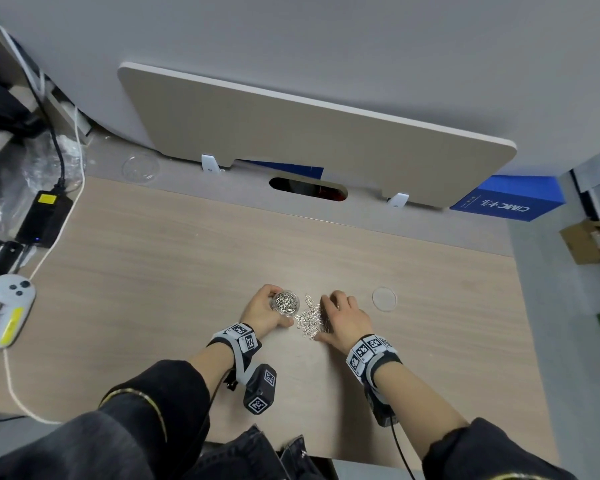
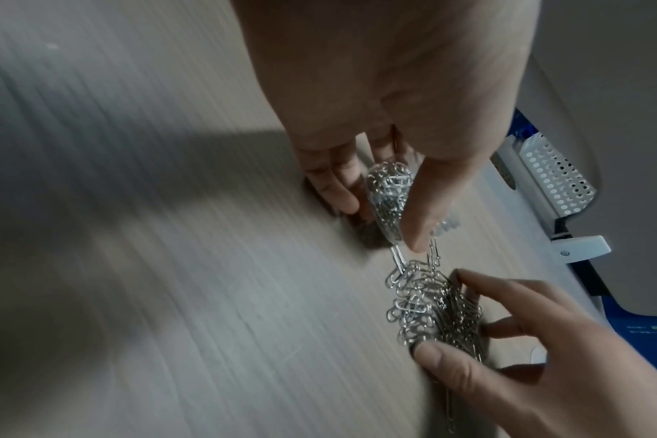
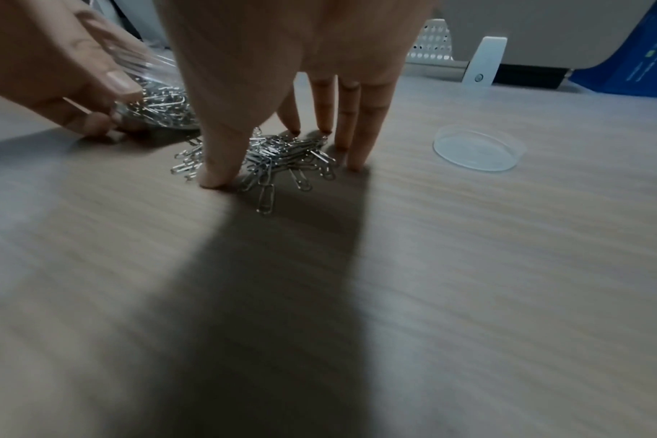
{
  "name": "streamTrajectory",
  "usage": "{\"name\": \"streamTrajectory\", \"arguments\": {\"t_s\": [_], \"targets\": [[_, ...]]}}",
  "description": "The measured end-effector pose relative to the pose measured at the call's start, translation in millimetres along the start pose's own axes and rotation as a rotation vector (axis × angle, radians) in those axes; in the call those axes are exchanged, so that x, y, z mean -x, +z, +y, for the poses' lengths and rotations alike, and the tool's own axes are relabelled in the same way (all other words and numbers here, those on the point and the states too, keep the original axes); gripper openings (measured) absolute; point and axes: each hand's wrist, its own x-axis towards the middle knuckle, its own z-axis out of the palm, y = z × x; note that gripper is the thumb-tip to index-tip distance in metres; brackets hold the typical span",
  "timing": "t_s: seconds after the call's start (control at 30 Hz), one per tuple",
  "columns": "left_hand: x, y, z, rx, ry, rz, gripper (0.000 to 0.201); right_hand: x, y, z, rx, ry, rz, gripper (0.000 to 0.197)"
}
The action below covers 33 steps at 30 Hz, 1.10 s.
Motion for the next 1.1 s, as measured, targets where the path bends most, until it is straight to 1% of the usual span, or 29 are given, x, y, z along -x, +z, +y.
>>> {"name": "streamTrajectory", "arguments": {"t_s": [0.1, 0.2, 0.33, 0.6, 0.77, 0.87, 1.0, 1.1], "targets": [[-0.1, -1.6, 1.2, 0.009, 0.010, -0.010, 0.060, -5.7, -0.5, -3.0, -0.026, 0.001, -0.001, 0.060], [-0.4, -1.8, -0.2, 0.017, 0.012, -0.012, 0.061, -9.8, -2.0, -5.6, -0.028, -0.002, 0.004, 0.039], [-1.4, -1.9, -2.0, 0.033, 0.018, -0.022, 0.062, -13.1, -2.3, -8.7, -0.037, 0.008, 0.015, 0.025], [-3.2, -5.6, 0.6, 0.027, 0.023, -0.047, 0.060, -14.3, -7.1, -12.7, -0.018, -0.003, 0.025, 0.015], [-5.0, -7.9, -0.6, 0.022, 0.015, -0.062, 0.062, -15.6, -16.7, -17.7, -0.003, 0.018, 0.010, 0.021], [-6.8, -8.0, -3.7, 0.017, 0.011, -0.056, 0.064, -19.4, -18.8, -15.7, -0.045, 0.055, -0.010, 0.023], [-5.9, -7.8, -2.6, 0.024, 0.012, -0.072, 0.061, -24.5, -22.1, -9.9, -0.116, 0.086, -0.030, 0.025], [-6.8, -8.6, -3.0, 0.031, 0.006, -0.081, 0.061, -24.8, -25.2, -5.2, -0.212, 0.119, -0.015, 0.022]]}}
